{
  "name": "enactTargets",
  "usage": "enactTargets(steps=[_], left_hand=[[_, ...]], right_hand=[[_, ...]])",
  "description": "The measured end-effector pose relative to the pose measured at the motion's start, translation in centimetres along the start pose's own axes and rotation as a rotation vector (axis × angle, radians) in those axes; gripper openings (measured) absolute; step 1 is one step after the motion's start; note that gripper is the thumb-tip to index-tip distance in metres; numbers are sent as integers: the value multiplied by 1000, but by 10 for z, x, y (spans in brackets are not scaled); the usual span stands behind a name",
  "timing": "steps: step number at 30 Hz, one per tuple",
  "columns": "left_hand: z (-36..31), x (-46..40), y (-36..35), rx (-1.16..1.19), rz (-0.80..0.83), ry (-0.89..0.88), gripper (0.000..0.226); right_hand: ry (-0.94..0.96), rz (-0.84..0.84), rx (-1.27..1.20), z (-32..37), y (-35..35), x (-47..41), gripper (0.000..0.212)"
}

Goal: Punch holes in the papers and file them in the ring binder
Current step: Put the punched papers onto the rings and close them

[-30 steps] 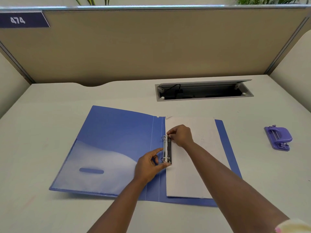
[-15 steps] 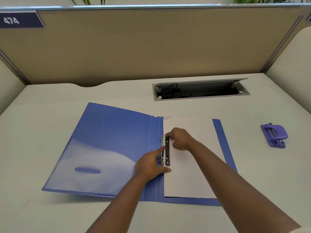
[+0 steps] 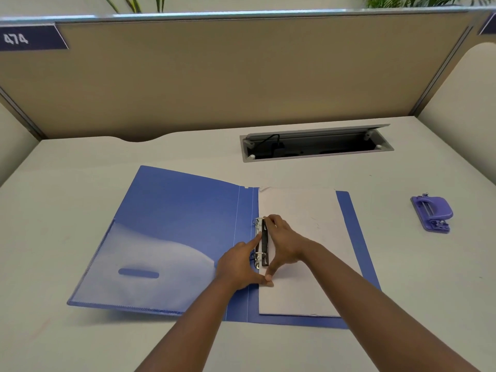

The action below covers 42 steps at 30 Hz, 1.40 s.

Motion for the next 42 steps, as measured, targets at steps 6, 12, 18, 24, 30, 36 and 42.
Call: enactTargets(steps=[6, 12, 18, 24, 30, 36, 42], left_hand=[[2, 0, -2, 1, 11, 14, 115], [3, 0, -2, -26, 11, 8, 115], [0, 2, -3, -73, 17, -21, 114], [-1, 2, -3, -66, 37, -40, 115], [2, 2, 0, 81, 33, -20, 124], [6, 1, 2, 178, 34, 22, 105], [17, 1, 4, 522, -21, 128, 52]], right_hand=[[-18, -93, -43, -5, 2, -2, 122], [-22, -123, -122, -9, 4, -1, 118], [-27, -139, -114, -10, 5, -2, 116], [-32, -148, -99, -8, 7, 2, 114], [-78, -61, -176, -11, 6, 11, 122], [-250, -103, -402, -21, 20, 13, 85], [-204, -90, -243, -15, 16, 6, 68]])
Point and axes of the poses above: each hand's wrist, its own x-axis away from the middle knuckle, its own y-axis out of the back of the hand, z = x × y, the point moved 7 cm from there along -x, towards the middle knuckle, and after that the axes turned 15 degrees about -z, right-handed, at the moved point
